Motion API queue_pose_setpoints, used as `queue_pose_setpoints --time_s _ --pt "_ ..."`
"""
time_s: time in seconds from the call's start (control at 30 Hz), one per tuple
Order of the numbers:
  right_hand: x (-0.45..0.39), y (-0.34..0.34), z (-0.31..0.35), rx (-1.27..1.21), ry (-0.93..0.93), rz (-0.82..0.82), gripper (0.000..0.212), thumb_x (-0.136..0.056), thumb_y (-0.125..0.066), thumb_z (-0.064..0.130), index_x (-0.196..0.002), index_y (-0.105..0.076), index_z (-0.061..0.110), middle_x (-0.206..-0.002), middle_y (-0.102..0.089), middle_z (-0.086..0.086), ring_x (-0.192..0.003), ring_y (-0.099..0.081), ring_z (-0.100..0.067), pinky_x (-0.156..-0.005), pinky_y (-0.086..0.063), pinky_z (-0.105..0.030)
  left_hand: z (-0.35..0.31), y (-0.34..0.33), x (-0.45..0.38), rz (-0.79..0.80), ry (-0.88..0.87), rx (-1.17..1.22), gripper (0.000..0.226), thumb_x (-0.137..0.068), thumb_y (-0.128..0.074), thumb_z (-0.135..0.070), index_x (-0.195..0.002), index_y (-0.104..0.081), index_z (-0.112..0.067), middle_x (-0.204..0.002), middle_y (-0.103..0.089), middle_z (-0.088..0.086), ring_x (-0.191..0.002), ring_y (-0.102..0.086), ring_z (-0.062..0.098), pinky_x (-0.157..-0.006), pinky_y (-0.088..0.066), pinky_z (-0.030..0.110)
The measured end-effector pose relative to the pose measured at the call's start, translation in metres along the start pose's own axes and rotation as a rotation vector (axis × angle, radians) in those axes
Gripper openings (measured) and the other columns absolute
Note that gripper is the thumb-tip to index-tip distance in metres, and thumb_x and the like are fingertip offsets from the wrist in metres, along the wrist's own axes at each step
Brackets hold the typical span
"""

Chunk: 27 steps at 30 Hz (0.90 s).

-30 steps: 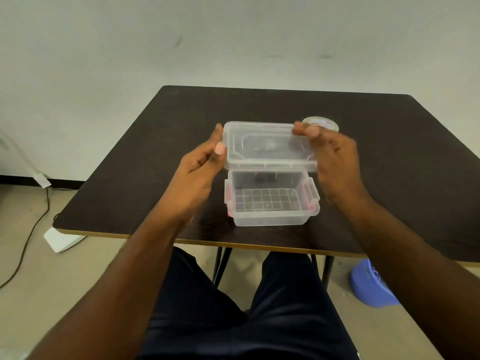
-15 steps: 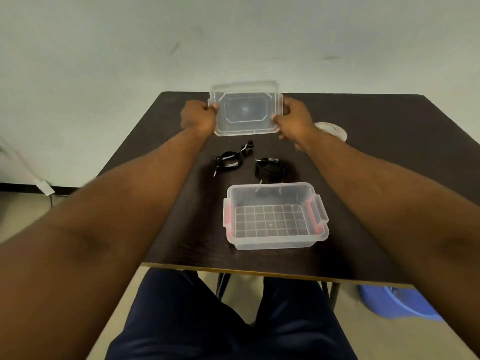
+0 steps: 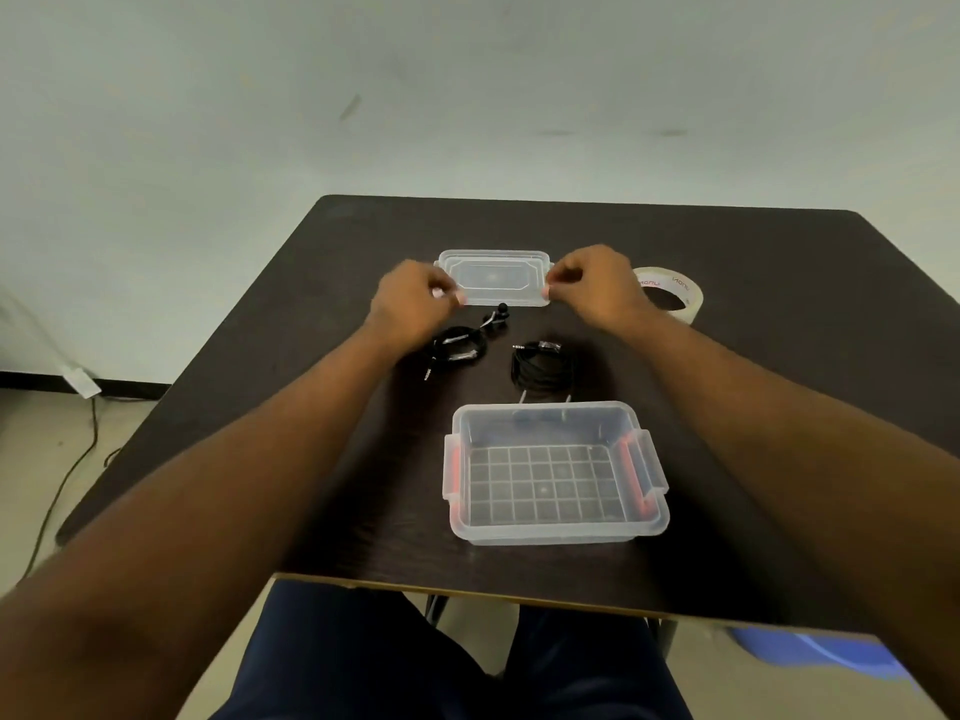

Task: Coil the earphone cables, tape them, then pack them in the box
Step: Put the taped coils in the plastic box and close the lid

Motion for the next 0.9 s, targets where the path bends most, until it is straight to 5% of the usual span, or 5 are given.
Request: queue_pose_setpoints --time_s 0.17,0.4,0.67,0.8,0.9 --pt "0.038 -0.007 0.007 0.255 0.136 0.391 0.02 -0.08 -0.075 0.022 -0.099 -0.074 0.018 -0.094 -0.07 0.004 -0.084 -0.063 -0.01 -0.076 -0.05 -0.025 -0.003 -0.015 0.045 0.079 -0.144 -0.427 0.031 -0.073 -0.074 -0.055 -0.097 -0.071 -0.035 -0.095 -0.048 -0.006 -0.105 -0.048 0.023 -0.09 -0.037 0.041" --pt "0.043 -0.009 0.004 0.182 0.084 0.303 0.025 -0.083 -0.071 0.009 -0.107 -0.071 0.013 -0.096 -0.07 -0.002 -0.084 -0.062 -0.013 -0.078 -0.048 -0.025 -0.01 -0.016 0.048 -0.017 -0.205 -0.461 0.014 -0.09 -0.063 -0.031 -0.099 -0.072 -0.024 -0.107 -0.058 0.004 -0.103 -0.05 0.027 -0.084 -0.034 0.038" --pt "0.054 0.068 0.048 0.026 0.309 0.018 0.019 -0.075 -0.073 -0.001 -0.091 -0.07 0.009 -0.092 -0.065 -0.007 -0.081 -0.06 -0.018 -0.078 -0.049 -0.032 -0.071 0.056 0.07 -0.224 -0.329 0.126 0.009 -0.087 -0.068 -0.017 -0.089 -0.076 -0.014 -0.071 -0.066 -0.008 -0.065 -0.058 0.0 -0.066 -0.047 0.018" --pt "0.075 0.122 0.079 0.002 0.456 -0.052 0.02 -0.074 -0.072 -0.005 -0.088 -0.07 0.009 -0.091 -0.061 -0.003 -0.076 -0.057 -0.017 -0.064 -0.042 -0.012 -0.105 0.092 0.1 -0.129 -0.343 0.406 0.01 -0.09 -0.066 -0.01 -0.093 -0.074 -0.004 -0.074 -0.069 0.013 -0.067 -0.065 0.018 -0.068 -0.06 0.035" --pt "0.099 0.151 0.094 0.007 0.542 -0.054 0.02 -0.076 -0.071 -0.003 -0.089 -0.07 0.012 -0.094 -0.065 -0.001 -0.08 -0.06 -0.013 -0.068 -0.045 -0.018 -0.117 0.103 0.126 -0.111 -0.391 0.501 0.01 -0.091 -0.064 -0.009 -0.091 -0.073 -0.005 -0.076 -0.069 0.017 -0.069 -0.066 0.019 -0.065 -0.06 0.031"
Point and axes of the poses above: each hand's wrist, its own x-axis away from the middle knuckle, its own y-axis out of the back of the hand, z = x × y, the point moved 4 cm from there along -x, towards the middle knuckle
